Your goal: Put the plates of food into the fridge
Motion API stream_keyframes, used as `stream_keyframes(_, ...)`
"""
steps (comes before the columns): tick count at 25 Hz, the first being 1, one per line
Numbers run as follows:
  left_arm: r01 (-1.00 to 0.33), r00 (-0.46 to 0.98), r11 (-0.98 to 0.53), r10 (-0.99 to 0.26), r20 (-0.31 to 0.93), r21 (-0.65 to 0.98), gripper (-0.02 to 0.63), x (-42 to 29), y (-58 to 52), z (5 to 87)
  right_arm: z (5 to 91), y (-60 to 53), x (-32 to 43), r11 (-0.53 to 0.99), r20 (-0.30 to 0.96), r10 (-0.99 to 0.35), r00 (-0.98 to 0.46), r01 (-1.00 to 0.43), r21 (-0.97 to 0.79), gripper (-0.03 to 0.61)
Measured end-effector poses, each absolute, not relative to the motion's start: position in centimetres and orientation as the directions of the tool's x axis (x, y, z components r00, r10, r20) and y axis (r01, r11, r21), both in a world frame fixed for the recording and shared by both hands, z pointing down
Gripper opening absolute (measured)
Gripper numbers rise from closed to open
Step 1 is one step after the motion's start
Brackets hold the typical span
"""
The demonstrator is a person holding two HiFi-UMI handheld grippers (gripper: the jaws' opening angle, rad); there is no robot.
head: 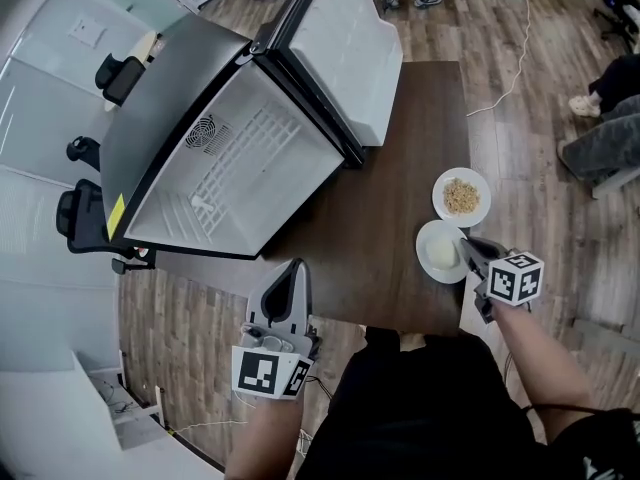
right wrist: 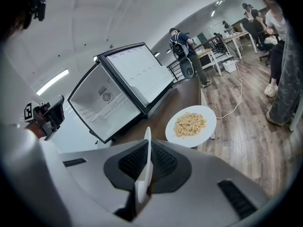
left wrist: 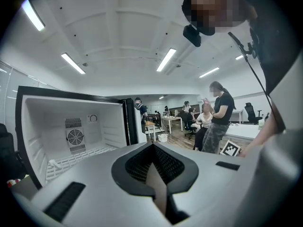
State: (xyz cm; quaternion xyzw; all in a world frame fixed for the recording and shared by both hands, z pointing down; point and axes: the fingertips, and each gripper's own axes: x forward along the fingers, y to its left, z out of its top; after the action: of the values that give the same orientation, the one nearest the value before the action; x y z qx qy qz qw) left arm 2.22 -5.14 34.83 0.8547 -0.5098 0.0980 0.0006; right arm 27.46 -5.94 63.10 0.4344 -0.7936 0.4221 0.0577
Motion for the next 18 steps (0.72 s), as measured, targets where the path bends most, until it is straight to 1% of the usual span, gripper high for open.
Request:
stream_keyframes(10, -0.893, 0.426, -0.44, -0.894, 0.135, -0.094, 0.003, -0.7, -5.3, 33.6, 60.0, -8.4, 26.4, 0.251, 0.411, -0.677, -0.61, -0.717, -0.65, 0.018)
stream_keyframes(18, -0.912, 0.389, -0.399, -0.915, 0.106, -0.095, 0.003, -4.1, -5.4, 32.2, 56.4, -11.1, 23.2, 0.27, 0.347, -0.693, -0.632, -0.674, -0.688, 0.018)
